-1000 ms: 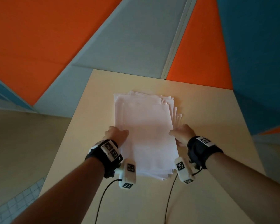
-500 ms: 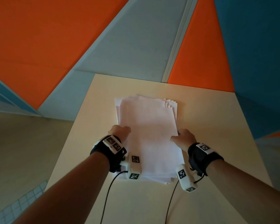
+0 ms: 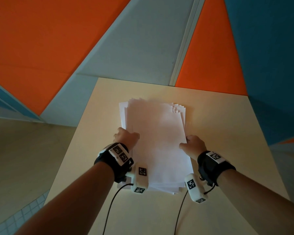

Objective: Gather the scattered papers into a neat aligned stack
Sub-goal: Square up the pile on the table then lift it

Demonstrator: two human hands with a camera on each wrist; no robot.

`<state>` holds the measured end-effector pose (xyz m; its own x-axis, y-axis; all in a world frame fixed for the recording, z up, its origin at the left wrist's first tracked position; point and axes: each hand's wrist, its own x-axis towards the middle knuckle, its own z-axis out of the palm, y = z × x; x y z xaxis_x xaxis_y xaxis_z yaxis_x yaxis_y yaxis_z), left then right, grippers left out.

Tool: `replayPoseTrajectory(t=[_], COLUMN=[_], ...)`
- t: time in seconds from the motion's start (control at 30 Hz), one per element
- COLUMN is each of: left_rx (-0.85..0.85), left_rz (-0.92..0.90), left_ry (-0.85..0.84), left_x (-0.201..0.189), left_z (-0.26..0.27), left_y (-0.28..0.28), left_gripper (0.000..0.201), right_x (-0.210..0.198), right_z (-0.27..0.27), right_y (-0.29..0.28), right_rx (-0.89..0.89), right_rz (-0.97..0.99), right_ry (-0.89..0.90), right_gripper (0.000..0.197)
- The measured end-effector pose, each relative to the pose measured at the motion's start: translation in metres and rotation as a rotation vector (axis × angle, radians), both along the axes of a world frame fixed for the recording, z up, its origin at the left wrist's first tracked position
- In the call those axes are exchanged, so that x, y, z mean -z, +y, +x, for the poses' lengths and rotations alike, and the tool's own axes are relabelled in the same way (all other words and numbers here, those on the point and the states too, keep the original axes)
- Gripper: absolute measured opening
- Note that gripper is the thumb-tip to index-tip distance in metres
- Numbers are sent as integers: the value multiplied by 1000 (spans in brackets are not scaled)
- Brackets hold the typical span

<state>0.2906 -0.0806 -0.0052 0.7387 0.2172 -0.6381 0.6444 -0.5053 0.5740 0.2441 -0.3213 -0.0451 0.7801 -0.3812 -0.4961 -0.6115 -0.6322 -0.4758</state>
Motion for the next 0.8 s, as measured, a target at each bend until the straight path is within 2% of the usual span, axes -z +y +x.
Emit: replayPoseTrajectory(t=[0.17, 0.3, 0.37, 0.47, 0.57, 0.6, 0.7, 0.8], left_rx=[-58, -71, -94, -163, -217, -199, -54, 19], left_rz=[-81, -89, -109, -153, -237, -268, -406, -519], left_ry=[-41, -87, -103, -106, -86, -71, -33, -47], left_x=[2, 7, 10, 11, 14, 14, 12, 15], left_z=[1, 1, 2, 6, 8, 8, 4, -2], left_y=[-6, 0, 2, 10, 19, 21, 22, 23], left_gripper=[52, 42, 41, 47, 65, 65, 45, 55], right_x=[2, 3, 4, 4, 4, 5, 5, 7], right_z=[0, 0, 0, 0, -1, -2, -5, -7], right_y=[0, -3, -3, -4, -5, -6, -6, -8], right_rx=[3, -1, -5, -17, -22, -21, -19, -22], right_rz=[-7, 12, 15, 17, 31, 39, 65, 90], right_ry=[-13, 2, -6, -8, -16, -23, -32, -37], right_gripper=[39, 29, 36, 35, 15, 14, 19, 29])
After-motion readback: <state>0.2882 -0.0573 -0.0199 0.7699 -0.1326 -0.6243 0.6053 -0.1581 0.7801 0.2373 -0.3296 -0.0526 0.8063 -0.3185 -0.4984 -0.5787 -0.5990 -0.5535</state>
